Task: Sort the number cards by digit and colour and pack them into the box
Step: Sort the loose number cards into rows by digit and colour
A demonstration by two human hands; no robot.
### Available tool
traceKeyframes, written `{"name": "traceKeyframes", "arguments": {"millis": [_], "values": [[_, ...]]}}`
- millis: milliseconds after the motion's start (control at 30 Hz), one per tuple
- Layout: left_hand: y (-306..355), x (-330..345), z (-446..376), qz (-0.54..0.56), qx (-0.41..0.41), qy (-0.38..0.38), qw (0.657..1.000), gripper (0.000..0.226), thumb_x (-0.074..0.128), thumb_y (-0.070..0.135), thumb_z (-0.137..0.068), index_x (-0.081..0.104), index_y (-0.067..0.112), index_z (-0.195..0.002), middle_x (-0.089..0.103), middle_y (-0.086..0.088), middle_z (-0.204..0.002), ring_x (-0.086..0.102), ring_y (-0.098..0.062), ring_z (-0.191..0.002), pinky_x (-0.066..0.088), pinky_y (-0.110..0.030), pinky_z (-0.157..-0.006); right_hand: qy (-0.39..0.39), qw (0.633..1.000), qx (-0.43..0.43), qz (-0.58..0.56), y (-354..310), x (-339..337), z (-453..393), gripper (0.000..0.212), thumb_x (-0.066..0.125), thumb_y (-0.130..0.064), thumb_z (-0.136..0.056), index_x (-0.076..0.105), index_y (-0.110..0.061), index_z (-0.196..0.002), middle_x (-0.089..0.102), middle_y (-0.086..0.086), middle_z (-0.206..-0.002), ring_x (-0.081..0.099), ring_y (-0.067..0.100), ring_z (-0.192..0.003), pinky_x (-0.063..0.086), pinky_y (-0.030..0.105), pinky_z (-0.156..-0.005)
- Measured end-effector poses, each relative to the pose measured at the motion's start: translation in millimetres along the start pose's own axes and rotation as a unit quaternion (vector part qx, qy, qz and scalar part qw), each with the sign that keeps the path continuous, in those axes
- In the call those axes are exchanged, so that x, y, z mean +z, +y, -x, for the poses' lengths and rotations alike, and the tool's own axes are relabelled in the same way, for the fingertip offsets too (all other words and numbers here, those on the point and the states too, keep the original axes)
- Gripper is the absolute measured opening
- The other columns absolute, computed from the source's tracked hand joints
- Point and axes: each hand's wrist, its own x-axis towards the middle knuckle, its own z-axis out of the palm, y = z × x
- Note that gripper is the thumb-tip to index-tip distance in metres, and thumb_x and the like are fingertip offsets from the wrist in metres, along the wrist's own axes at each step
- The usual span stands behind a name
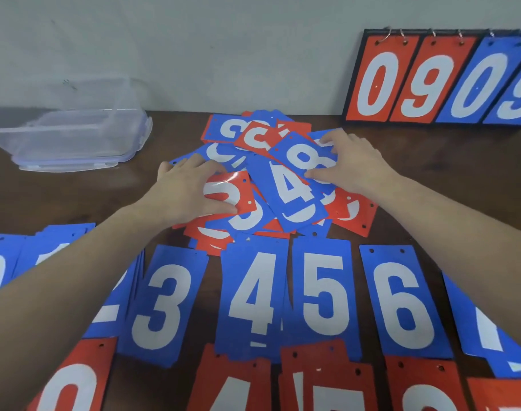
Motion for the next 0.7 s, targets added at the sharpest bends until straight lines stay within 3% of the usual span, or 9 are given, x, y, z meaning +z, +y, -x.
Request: {"name": "traceKeyframes", "arguments": {"millis": [167,233,300,400,467,533,633,700], "values": [[-2,-10,5,0.074,-0.002,0.032,0.997,0.044,0.073,0.044,-0.087,0.059,0.028,-0.126,0.050,0.011,-0.113,0.056,-0.017,-0.103,0.043,-0.031,-0.086,0.013,0.999,0.018,-0.036,-6,-5,2,0.087,0.084,-0.047,-0.077,0.037,-0.025,-0.147,0.052,0.007,-0.141,0.049,0.028,-0.130,0.048,0.049,-0.102],[-6,-11,8,0.094,-0.014,0.038,0.995,0.035,0.072,0.038,-0.090,0.061,0.029,-0.122,0.058,0.009,-0.115,0.058,-0.017,-0.106,0.048,-0.031,-0.086,0.027,0.997,0.019,-0.070,-5,-5,5,0.076,0.083,-0.040,-0.081,0.041,-0.023,-0.142,0.057,0.006,-0.137,0.055,0.025,-0.123,0.053,0.045,-0.094],[-6,-11,11,0.132,-0.037,0.047,0.990,0.032,0.070,0.035,-0.092,0.062,0.029,-0.122,0.061,0.010,-0.116,0.058,-0.015,-0.109,0.051,-0.033,-0.088,0.053,0.994,0.015,-0.090,-2,-3,7,0.060,0.078,-0.035,-0.087,0.045,-0.022,-0.136,0.060,0.005,-0.135,0.060,0.019,-0.109,0.054,0.032,-0.075],[-3,-11,14,0.190,-0.062,0.080,0.977,0.027,0.070,0.036,-0.092,0.060,0.032,-0.117,0.058,0.012,-0.110,0.057,-0.012,-0.103,0.050,-0.026,-0.076,0.080,0.991,0.019,-0.109,3,-2,11,0.045,0.069,-0.032,-0.095,0.049,-0.020,-0.133,0.061,0.004,-0.135,0.060,0.016,-0.104,0.045,0.020,-0.060],[0,-13,14,0.223,-0.075,0.098,0.967,0.022,0.071,0.036,-0.092,0.057,0.036,-0.109,0.058,0.016,-0.102,0.058,-0.008,-0.093,0.047,-0.019,-0.067,0.087,0.990,0.016,-0.113,8,-2,11,0.042,0.061,-0.033,-0.100,0.050,-0.019,-0.138,0.062,0.005,-0.135,0.063,0.020,-0.111,0.052,0.026,-0.067],[4,-15,14,0.297,-0.093,0.116,0.943,0.017,0.074,0.031,-0.091,0.060,0.034,-0.099,0.062,0.021,-0.095,0.062,-0.002,-0.083,0.051,-0.019,-0.064,0.085,0.995,0.007,-0.060,14,-2,13,0.045,0.051,-0.036,-0.104,0.050,-0.019,-0.145,0.063,0.007,-0.135,0.061,0.026,-0.118,0.057,0.040,-0.086],[14,-19,17,0.462,-0.123,0.148,0.866,0.014,0.077,0.022,-0.088,0.066,0.030,-0.090,0.074,0.014,-0.089,0.071,-0.004,-0.075,0.059,-0.023,-0.064,0.086,0.994,-0.021,0.063,23,1,15,0.043,0.045,-0.037,-0.106,0.052,-0.021,-0.145,0.063,0.007,-0.134,0.053,0.031,-0.124,0.046,0.048,-0.100],[18,-19,20,0.538,-0.141,0.155,0.817,0.013,0.078,0.020,-0.087,0.067,0.024,-0.093,0.077,0.006,-0.093,0.074,-0.015,-0.082,0.061,-0.029,-0.068,0.084,0.993,-0.011,0.077,28,4,16,0.040,0.046,-0.037,-0.105,0.057,-0.019,-0.139,0.060,0.006,-0.138,0.048,0.031,-0.128,0.042,0.048,-0.102]]}}
